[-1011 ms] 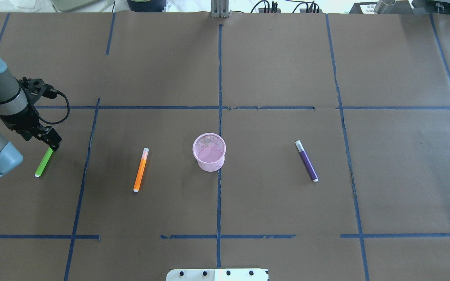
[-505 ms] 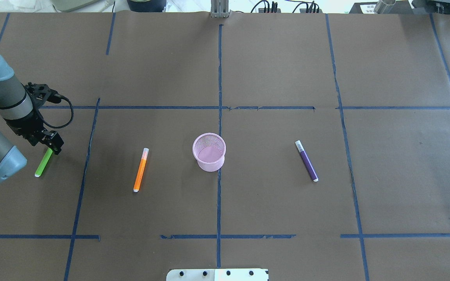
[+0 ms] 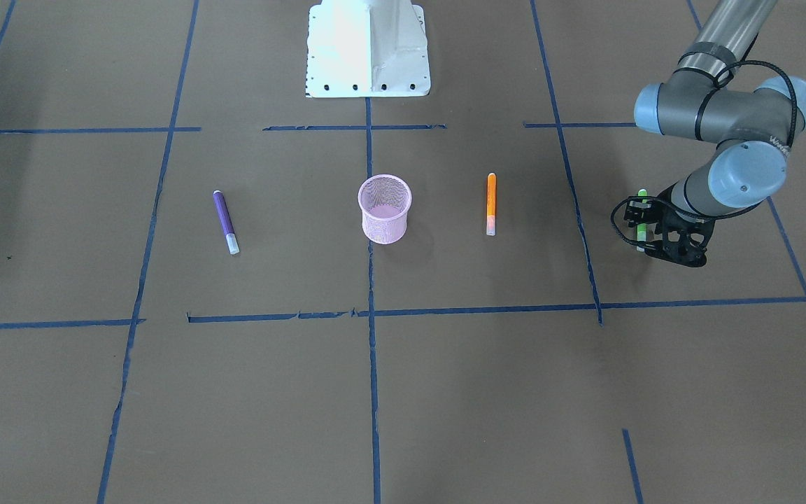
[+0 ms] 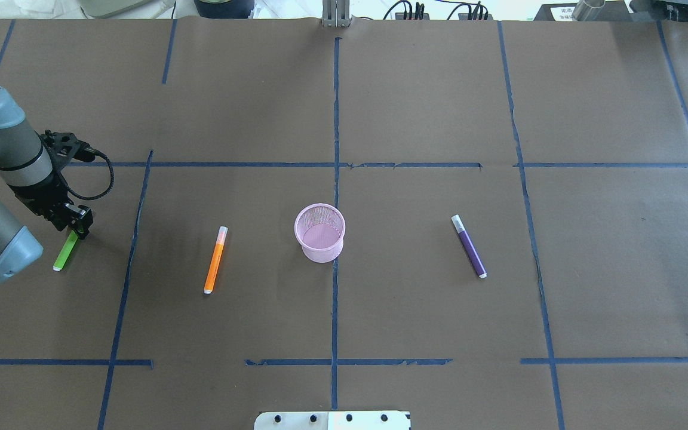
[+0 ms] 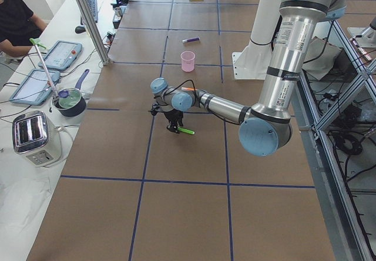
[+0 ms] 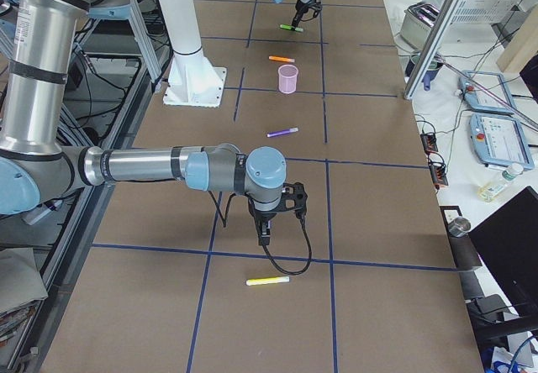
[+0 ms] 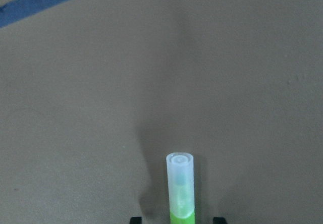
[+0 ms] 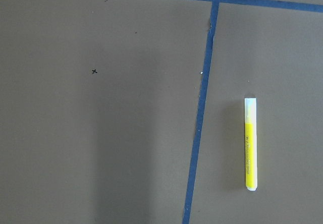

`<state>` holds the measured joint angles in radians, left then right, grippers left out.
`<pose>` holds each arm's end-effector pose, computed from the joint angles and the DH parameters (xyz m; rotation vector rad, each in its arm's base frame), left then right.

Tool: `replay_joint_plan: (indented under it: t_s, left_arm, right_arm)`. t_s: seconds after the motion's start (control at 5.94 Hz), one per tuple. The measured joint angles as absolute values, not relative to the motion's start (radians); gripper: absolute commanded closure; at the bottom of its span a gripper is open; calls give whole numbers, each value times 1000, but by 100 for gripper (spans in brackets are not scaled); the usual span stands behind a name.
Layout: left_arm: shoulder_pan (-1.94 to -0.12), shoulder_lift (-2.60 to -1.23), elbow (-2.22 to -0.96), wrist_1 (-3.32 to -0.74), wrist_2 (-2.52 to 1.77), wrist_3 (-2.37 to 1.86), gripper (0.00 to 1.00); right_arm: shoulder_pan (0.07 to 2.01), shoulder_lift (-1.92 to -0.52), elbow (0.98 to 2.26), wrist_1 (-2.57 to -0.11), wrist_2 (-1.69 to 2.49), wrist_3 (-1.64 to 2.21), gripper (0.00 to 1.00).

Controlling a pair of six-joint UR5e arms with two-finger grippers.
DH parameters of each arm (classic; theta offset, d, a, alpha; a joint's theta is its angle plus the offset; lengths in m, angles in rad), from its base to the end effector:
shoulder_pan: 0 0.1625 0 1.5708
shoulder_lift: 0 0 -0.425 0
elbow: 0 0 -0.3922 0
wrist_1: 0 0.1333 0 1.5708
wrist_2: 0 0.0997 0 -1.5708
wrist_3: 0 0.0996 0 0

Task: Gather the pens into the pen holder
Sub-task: 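Lower the left gripper onto the green highlighter and grasp it, then lift the green highlighter and carry it over the pink cup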

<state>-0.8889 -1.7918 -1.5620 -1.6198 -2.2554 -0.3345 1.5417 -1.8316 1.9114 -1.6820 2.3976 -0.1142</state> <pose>0.3190 -0.5046 0.5434 -0.1128 0.7221 0.4213 0.0490 -0.3805 0.6124 0.0056 -0.8278 -0.1220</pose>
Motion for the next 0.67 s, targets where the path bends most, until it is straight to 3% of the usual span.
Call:
replay_joint_plan:
  t_s: [0.17, 0.34, 0.67]
  left_arm:
    - [-887, -1793, -1559, -1620, -2255, -329, 95]
    - [-887, -1794, -1558, -1620, -2253, -326, 100]
    - [-887, -1812, -1576, -1619, -2254, -327, 100]
  right_arm:
    - [1542, -1832, 1911, -1682, 2398, -113, 0]
    - [1541, -1832, 1910, -1682, 2398, -112, 0]
    - [1540, -1832, 1910, -1682, 2398, -112, 0]
